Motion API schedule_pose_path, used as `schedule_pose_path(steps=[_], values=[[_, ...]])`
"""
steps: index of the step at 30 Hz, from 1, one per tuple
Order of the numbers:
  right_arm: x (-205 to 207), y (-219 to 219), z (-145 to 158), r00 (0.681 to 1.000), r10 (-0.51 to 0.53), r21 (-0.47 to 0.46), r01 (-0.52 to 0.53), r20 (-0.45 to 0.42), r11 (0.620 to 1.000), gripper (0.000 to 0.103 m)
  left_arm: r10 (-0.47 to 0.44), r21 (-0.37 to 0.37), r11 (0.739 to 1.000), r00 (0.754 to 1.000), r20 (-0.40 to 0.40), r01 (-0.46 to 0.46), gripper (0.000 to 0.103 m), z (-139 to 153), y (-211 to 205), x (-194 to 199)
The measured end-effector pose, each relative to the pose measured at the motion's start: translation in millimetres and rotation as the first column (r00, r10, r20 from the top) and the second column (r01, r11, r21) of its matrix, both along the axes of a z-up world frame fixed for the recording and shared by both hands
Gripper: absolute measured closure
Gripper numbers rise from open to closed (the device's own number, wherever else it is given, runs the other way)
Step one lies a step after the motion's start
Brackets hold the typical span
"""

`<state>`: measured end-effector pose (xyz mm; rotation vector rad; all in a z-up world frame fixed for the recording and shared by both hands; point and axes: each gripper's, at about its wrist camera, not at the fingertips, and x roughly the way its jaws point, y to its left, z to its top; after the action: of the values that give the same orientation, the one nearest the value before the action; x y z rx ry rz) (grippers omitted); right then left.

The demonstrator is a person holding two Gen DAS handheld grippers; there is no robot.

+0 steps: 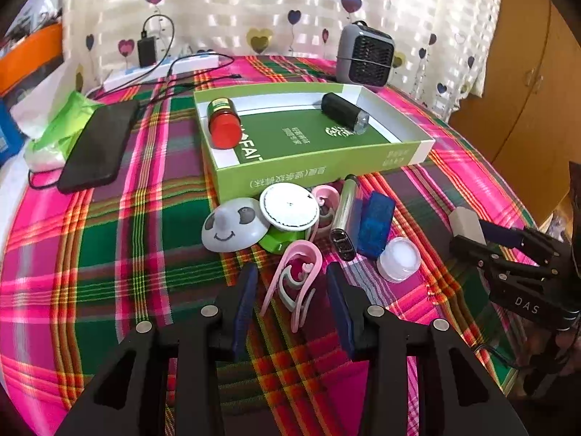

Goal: Organize rigid objects
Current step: 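Grasp the pink clip with the left gripper while the right gripper grasps the white charger, then lift and carry the pink clip and white charger toward the green box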

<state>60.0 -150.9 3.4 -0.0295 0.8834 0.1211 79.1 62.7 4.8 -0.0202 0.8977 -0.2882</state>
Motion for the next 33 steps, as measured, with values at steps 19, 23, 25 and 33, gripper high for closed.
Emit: schedule_pose_path(steps=[19,23,25,33], values=[[-1,-16,0,1.0,0.003,0.056,-0.005,0.031,0.998,0.059,0.045,0.013,0.999,0.999,0.009,-0.045,0.068,0,-2,-1],[-1,-17,0,0.999,0.005,0.064,-0.007,0.036,0.998,0.06,0.063,0.04,0.997,0.998,0.015,-0.064,0.076,0,-3,-2],[-2,-17,0,0.999,0.005,0.062,-0.008,0.038,0.998,0.06,0.073,0.041,0.996,0.997,0.015,-0.074,0.08,1,-2,-2],[-2,-19,0,0.999,0.003,0.061,-0.005,0.041,0.998,0.064,0.076,0.03,0.997,0.997,0.013,-0.076,0.08,1,0,-4]])
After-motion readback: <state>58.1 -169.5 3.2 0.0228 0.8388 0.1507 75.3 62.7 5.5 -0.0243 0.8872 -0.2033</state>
